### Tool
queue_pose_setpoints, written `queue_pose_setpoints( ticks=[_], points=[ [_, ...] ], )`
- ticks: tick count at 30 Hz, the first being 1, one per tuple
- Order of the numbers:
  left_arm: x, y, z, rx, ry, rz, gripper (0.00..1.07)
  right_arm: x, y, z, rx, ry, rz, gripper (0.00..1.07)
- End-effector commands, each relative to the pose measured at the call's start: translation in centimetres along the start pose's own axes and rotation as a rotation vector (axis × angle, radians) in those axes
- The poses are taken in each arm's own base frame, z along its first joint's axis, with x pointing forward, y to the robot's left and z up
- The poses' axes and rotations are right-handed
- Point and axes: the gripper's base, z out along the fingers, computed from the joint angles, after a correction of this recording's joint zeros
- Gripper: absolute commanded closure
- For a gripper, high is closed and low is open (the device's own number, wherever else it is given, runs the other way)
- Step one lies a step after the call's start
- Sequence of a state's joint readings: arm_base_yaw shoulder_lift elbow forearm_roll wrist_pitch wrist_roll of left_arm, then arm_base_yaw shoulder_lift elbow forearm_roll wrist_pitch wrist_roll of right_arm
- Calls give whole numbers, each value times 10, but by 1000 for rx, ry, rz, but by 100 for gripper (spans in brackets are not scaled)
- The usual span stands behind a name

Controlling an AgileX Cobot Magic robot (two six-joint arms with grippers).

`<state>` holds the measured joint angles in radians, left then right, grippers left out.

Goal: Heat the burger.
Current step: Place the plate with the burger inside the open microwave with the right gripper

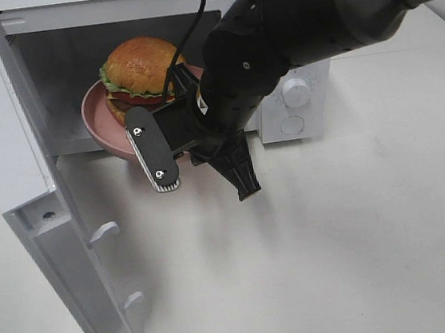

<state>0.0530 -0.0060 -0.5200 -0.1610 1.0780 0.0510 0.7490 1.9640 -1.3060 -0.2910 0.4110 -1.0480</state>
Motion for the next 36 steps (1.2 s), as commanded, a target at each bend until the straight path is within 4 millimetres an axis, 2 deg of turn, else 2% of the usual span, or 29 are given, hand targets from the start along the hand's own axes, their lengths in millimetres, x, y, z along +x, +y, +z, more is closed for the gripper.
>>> queue_pose_setpoints(
  ticks=[1, 12, 15, 17, 23, 25, 36],
  points=[
    [1, -1, -2, 3, -21, -4, 9, -5, -18, -2, 72, -20, 1, 107],
    [1, -1, -2, 3, -21, -4, 9, -10, -35, 10, 71, -8, 61, 107],
    [1, -1, -2, 3, -21, -4, 9, -12, -41, 17, 63, 3, 81, 107],
    [1, -1, -2, 3, -21, -4, 9, -14, -53, 24, 84, 15, 114, 107],
    [1, -1, -2, 3, -21, -4, 9, -16, -62, 32, 100, 33, 146, 107],
    [1, -1, -2, 3, -21, -4, 9, -16, -70, 37, 127, 41, 154, 107],
    [1, -1, -2, 3, -21, -4, 9, -20, -82, 51, 156, 39, 151, 107]
  ],
)
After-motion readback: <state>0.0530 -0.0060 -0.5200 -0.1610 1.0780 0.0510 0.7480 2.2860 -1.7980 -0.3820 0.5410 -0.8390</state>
